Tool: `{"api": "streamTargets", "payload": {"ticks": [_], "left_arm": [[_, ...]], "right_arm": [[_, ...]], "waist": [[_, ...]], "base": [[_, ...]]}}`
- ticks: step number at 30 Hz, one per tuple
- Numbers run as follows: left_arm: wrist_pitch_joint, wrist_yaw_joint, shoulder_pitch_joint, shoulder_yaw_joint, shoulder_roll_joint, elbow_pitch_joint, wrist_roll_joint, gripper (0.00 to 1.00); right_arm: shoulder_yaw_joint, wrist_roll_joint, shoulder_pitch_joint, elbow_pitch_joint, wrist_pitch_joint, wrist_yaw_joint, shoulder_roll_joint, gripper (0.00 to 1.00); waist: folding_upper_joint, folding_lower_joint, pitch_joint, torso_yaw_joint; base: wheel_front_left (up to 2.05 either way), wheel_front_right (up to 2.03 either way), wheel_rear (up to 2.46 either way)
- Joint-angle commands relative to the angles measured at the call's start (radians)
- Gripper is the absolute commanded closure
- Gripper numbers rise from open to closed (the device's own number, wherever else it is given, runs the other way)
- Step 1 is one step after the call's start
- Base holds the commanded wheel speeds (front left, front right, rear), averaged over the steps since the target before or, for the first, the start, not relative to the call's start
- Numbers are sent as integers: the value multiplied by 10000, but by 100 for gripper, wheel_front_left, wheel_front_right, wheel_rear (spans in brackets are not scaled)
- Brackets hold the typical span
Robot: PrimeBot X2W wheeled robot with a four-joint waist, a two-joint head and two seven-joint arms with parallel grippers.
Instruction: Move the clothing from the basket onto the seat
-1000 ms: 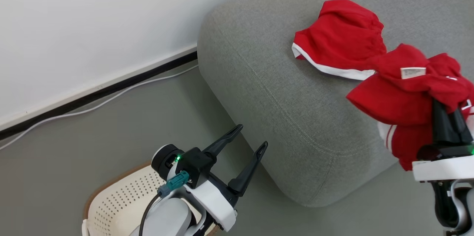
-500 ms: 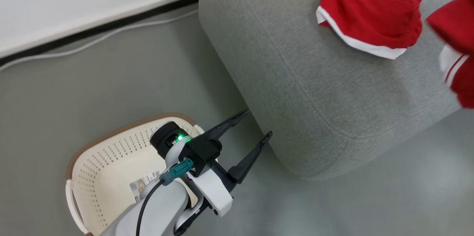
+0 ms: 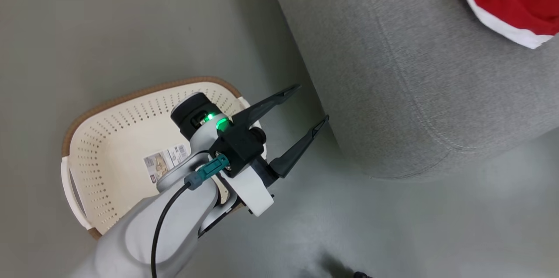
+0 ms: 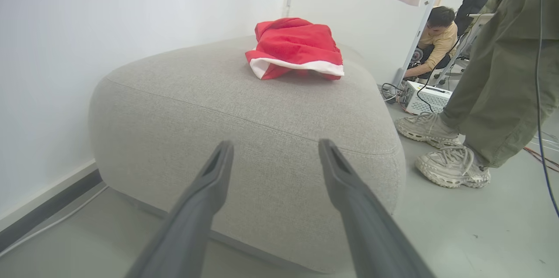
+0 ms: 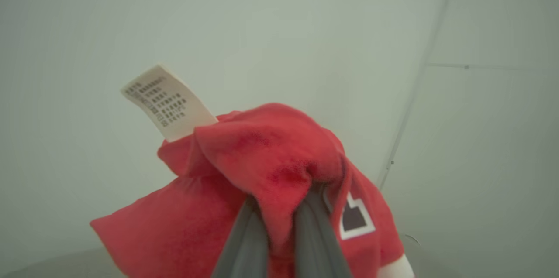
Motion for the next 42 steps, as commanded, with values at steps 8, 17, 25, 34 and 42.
{"api": "streamTargets", "payload": {"ticks": [8, 17, 25, 34, 42], "left_arm": [[-47, -9, -777, 95, 218, -410, 211, 0], [-47, -10, -803, 56, 503, -208, 160, 0], [-47, -10, -740, 107, 557, -138, 141, 0], [-47, -10, -795, 236, 192, -227, 118, 0], [-47, -10, -579, 417, -41, -195, 60, 0]], "right_arm": [[-474, -790, -1762, 1315, -57, 29, -1246, 100], [-1629, -1481, -4033, 3787, 117, 29, -1748, 100], [-1640, -1525, -5417, 5371, 440, 29, -1444, 100], [-535, -758, -4295, 7405, 2, 29, -1582, 79], [909, 729, -2334, 6422, -53, 29, -1056, 0]], "waist": [[-1, 0, 975, 340], [-1, 0, 1770, 754], [-1, 0, 2212, 1179], [-1, 0, 2070, 1717], [-1, 0, 1396, 1835]], "base": [[0, 0, 0], [0, 0, 0], [0, 0, 0], [0, 0, 0], [0, 0, 0]]}}
